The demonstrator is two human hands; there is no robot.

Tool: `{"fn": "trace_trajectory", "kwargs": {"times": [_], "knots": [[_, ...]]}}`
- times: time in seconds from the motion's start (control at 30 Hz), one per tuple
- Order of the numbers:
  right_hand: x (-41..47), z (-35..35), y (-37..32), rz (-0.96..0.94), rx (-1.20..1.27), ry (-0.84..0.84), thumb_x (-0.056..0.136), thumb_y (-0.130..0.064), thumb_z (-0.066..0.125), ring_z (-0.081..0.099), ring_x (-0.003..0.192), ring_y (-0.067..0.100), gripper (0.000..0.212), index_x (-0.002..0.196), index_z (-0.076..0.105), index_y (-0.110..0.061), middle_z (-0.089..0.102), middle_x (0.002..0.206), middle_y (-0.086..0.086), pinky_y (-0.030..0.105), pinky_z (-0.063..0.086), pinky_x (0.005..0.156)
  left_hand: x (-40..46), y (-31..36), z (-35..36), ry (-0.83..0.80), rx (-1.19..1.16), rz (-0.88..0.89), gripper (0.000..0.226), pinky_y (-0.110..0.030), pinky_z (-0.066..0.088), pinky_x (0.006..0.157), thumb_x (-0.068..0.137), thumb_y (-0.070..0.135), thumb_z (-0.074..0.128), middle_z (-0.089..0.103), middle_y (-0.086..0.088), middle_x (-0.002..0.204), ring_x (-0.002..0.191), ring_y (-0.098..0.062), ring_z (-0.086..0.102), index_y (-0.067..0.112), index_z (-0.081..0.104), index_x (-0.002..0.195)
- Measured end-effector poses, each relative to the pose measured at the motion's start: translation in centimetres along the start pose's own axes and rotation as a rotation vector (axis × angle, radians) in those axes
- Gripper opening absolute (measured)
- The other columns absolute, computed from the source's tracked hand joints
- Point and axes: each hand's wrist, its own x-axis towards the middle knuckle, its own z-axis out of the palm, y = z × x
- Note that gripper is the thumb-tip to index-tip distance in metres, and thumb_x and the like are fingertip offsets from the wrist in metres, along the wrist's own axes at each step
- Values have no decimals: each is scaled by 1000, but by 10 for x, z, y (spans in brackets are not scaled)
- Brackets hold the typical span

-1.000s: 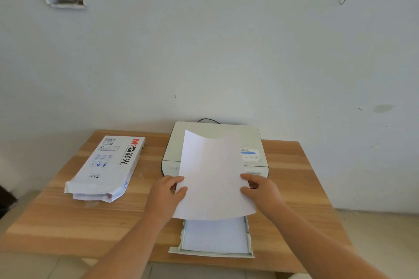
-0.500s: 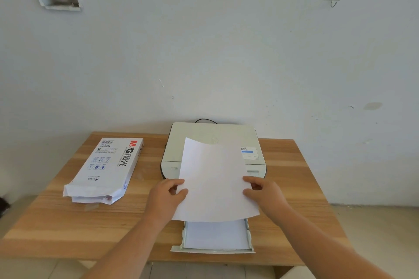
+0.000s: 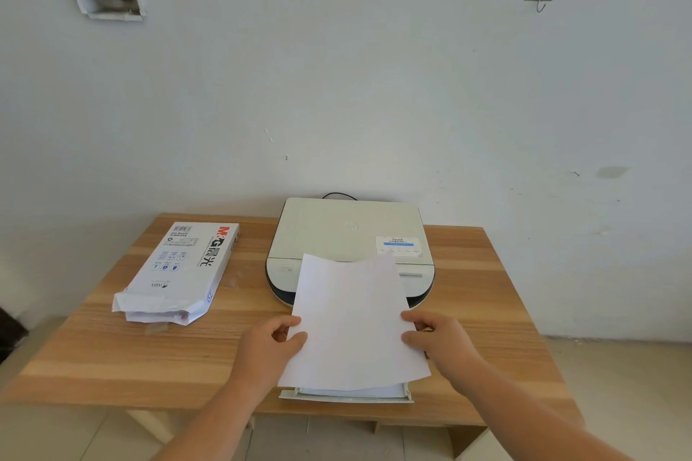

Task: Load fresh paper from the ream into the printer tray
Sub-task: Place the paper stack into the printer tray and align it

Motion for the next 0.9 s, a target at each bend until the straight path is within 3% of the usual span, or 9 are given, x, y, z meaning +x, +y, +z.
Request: {"fn": "trace_trajectory", "kwargs": {"times": [0.23, 0.57, 0.77, 0.9], "knots": [[-7, 0, 14, 46, -62, -48, 86, -8, 65, 61, 89, 15, 33, 118, 64, -17, 63, 100, 1, 20, 49, 65, -15, -9, 4, -44, 9, -45, 20, -19, 46, 66, 77, 21, 75, 64, 3, 84, 79, -13, 58, 29, 70, 95], [-3, 6, 20, 95, -107, -74, 85, -7, 65, 61, 88, 17, 32, 117, 65, -14, 64, 107, 9, 18, 47, 59, -17, -15, 9, -83, 49, -83, 19, -19, 45, 68, 77, 24, 75, 64, 6, 87, 83, -10, 59, 28, 71, 95], [3, 11, 27, 119, -114, -70, 85, -7, 66, 59, 83, 14, 32, 116, 65, -14, 62, 99, 2, 19, 45, 58, -9, -17, 12, -133, 83, -101, 17, -18, 45, 69, 79, 25, 74, 63, 1, 89, 83, -11, 58, 28, 69, 94], [8, 14, 33, 136, -131, -66, 84, -8, 66, 59, 88, 17, 33, 117, 65, -15, 62, 107, 6, 20, 46, 61, -3, -18, 14, -156, 92, -123, 15, -17, 43, 65, 78, 25, 75, 62, 2, 85, 79, -10, 57, 29, 69, 91]]}}
